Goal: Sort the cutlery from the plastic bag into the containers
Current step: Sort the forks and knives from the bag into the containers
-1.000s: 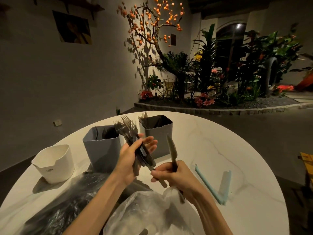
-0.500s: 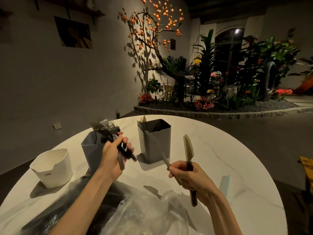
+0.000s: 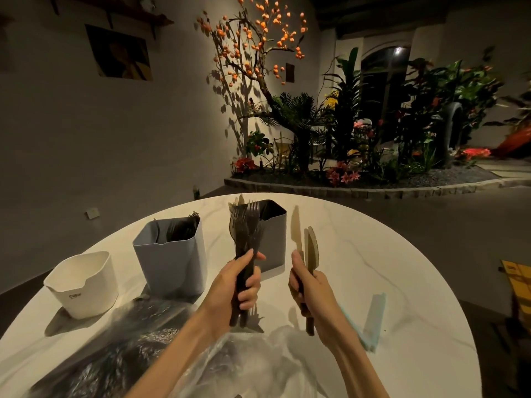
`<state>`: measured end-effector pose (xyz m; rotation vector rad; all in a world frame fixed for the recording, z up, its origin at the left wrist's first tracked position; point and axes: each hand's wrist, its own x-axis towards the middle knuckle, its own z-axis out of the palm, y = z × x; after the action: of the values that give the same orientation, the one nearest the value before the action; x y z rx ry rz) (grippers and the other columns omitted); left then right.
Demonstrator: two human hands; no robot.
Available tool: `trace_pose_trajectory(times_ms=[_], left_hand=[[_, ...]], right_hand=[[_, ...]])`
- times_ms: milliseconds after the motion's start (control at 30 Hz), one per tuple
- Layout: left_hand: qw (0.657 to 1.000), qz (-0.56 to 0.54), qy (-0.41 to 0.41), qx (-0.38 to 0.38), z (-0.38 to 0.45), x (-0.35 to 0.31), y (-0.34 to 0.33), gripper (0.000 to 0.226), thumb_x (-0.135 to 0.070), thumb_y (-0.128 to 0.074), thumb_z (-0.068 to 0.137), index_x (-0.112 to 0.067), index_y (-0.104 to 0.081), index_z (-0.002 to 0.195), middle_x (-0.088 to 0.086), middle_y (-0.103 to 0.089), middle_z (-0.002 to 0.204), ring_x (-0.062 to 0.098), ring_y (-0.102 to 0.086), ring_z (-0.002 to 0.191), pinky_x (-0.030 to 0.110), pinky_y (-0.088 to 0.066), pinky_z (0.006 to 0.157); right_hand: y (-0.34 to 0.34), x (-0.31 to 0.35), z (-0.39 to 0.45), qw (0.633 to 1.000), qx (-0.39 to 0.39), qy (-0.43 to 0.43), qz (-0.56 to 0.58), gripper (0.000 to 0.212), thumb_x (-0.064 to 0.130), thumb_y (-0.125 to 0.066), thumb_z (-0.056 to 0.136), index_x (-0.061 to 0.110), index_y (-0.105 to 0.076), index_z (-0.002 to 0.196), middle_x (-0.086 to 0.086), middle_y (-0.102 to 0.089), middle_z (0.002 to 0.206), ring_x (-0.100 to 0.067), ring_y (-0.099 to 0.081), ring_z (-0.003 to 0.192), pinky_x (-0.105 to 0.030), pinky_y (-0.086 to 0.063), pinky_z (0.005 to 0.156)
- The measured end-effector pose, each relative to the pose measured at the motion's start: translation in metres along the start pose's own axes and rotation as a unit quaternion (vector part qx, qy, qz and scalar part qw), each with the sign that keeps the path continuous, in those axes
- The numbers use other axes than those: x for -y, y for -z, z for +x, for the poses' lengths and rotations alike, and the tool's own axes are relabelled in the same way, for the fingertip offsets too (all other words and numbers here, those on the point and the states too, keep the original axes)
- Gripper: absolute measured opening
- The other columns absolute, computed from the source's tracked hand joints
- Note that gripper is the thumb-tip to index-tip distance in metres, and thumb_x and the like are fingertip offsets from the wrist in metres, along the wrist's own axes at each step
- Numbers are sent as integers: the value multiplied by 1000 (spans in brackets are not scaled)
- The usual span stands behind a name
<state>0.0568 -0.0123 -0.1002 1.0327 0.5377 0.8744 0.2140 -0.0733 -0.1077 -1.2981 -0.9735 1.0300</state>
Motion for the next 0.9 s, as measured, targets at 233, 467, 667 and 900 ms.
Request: trace_pose_trajectory(times_ms=[233,467,667,900], left_hand=[[995,91,-11,-34,-1,18,-4,42,-37,-54,98,-5,-50,124,6,-55,71,14,-42,49,24,-40,49],[999,41,20,17,-1,25,-4,32,-38,-55,94,-9,-65,104,5,-40,63,10,-29,45,20,-27,41],[992,116,-38,10,-3,29,-6,32,-34,-73,76,-13,-52,63,3,-36,57,11,-30,50,23,-32,49],[948,255,-139,-126,22,15,-2,48,-23,-72,90,-14,-44,52,3,-41,46,13,-36,42,27,-38,47]], right_hand=[[-2,-5,2,996,-11,79,46,34,44,-45,103,19,-68,108,1,-55,66,-9,-49,50,-19,-40,48],[-1,-5,1,992,-44,72,90,34,42,-72,88,28,-67,118,4,-41,49,-8,-34,43,-19,-33,44],[-2,-5,1,993,-47,74,84,28,49,-69,86,25,-76,97,2,-41,50,-8,-36,43,-20,-33,45],[-12,15,27,995,-30,91,35,56,50,-57,96,15,-43,55,-2,-37,49,-10,-34,41,-20,-32,44]])
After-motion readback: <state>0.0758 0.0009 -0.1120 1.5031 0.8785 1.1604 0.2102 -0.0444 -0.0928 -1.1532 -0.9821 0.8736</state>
